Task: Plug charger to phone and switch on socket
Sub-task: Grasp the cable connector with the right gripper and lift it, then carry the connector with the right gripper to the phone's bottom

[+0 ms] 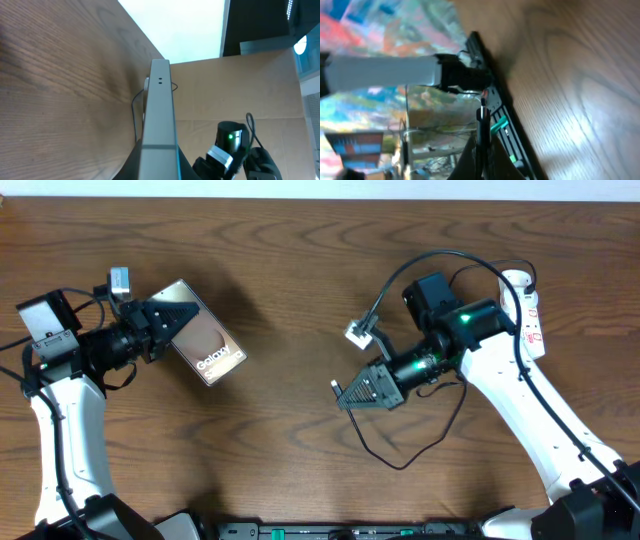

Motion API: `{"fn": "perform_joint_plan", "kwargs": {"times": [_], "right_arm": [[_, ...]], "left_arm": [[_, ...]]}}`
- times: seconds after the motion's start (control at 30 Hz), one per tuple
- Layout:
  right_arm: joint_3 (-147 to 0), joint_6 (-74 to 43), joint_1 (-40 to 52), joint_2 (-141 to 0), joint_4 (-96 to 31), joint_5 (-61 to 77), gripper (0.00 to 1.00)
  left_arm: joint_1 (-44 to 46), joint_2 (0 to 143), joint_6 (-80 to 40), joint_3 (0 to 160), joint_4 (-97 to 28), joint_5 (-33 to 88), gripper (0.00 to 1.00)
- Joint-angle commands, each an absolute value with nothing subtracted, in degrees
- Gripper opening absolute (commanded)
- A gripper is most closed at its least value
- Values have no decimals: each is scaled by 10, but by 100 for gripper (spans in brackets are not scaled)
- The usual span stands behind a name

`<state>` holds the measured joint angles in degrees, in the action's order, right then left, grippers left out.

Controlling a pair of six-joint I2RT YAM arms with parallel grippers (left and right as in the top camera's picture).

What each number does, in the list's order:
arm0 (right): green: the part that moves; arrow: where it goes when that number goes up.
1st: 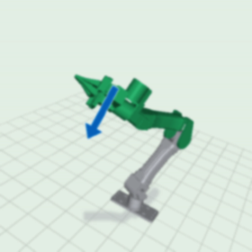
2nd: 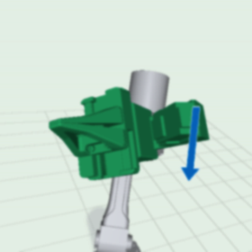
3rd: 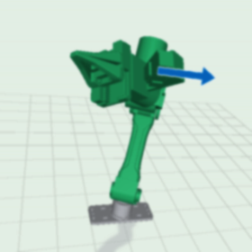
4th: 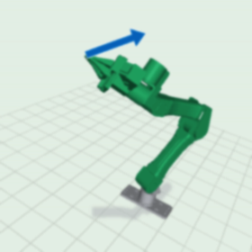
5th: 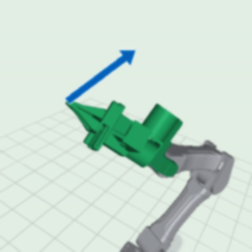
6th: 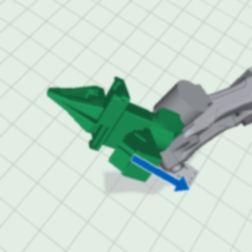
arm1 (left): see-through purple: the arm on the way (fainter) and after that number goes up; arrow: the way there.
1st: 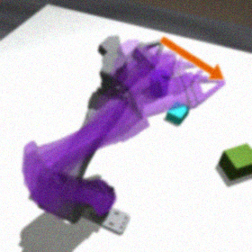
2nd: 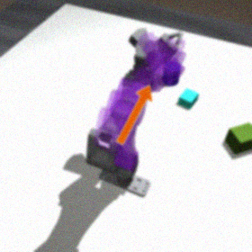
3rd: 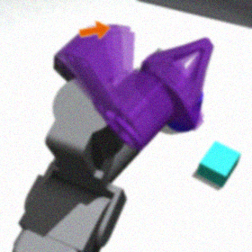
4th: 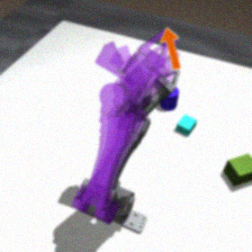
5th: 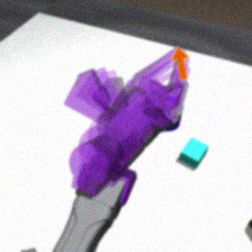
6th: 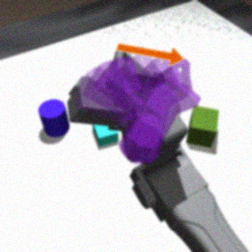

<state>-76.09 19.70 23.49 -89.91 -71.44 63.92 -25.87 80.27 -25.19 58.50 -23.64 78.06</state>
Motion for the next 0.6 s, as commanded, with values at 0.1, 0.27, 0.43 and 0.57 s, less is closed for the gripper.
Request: {"fn": "perform_joint_plan", "kwargs": {"times": [0.1,0.27,0.43,0.57], "right_arm": [[-756,320,239,-912,-705,679,1],[-756,320,244,-984,-673,728,1],[-756,320,248,-1057,-638,822,1],[-756,317,261,-1100,-580,895,1]], "left_arm": [[-259,801,-236,591,-224,861,8],[-259,801,-236,591,-207,901,7],[-252,800,-235,591,-204,901,7],[-228,800,-200,591,-198,901,7]]}}
